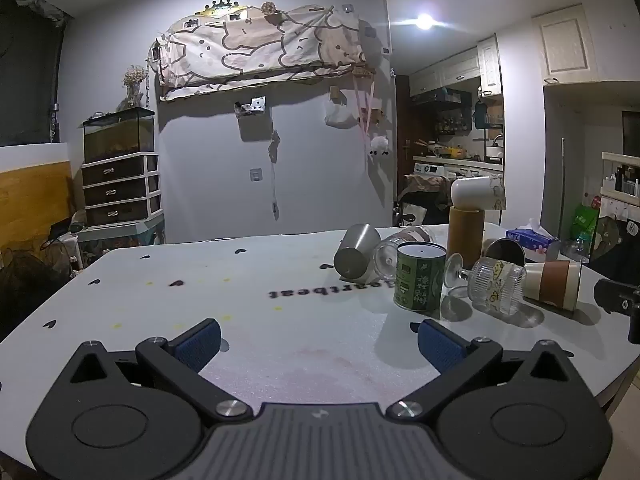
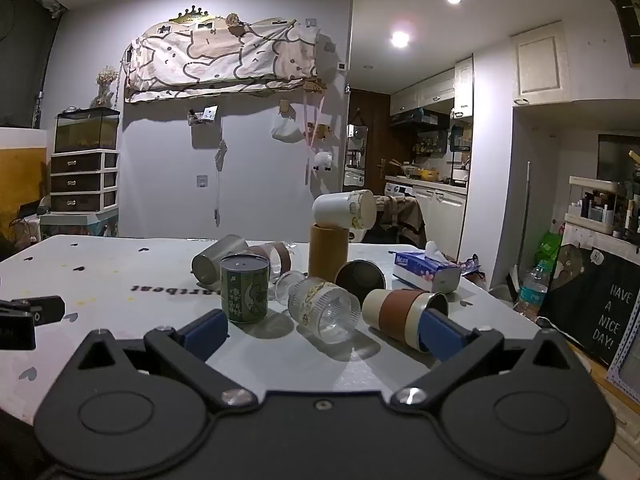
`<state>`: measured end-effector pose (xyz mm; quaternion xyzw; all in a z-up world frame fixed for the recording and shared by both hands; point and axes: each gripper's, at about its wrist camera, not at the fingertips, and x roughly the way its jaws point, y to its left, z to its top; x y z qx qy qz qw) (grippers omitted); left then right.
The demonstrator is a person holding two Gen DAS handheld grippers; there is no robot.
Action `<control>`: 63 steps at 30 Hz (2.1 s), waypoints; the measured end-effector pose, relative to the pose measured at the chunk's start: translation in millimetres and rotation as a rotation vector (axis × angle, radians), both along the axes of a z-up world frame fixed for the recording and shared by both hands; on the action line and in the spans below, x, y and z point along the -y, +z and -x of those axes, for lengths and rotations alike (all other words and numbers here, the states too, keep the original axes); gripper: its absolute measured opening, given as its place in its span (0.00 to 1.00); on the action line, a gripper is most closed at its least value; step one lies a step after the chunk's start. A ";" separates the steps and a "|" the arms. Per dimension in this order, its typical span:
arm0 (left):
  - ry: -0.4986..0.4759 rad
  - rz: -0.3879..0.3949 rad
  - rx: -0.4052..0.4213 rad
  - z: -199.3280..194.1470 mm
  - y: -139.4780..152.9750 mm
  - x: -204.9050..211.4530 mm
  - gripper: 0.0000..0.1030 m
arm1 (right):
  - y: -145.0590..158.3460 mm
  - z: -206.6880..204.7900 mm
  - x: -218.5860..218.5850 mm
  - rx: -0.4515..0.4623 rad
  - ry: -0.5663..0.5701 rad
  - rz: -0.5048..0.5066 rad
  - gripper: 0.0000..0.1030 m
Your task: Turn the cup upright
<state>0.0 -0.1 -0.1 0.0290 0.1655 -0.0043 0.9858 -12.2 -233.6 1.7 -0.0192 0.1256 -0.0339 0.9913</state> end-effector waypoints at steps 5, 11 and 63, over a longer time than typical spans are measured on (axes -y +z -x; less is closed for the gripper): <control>0.000 -0.001 -0.004 -0.9 -0.4 0.7 1.00 | -0.1 -0.1 -0.3 0.004 -0.001 0.003 1.00; -0.002 0.002 0.001 -0.2 0.1 -0.4 1.00 | -0.1 -0.3 -0.6 0.003 -0.002 0.005 1.00; -0.001 0.006 -0.004 -0.1 0.2 0.0 1.00 | -5.1 -6.3 -8.9 -0.005 -0.004 0.008 1.00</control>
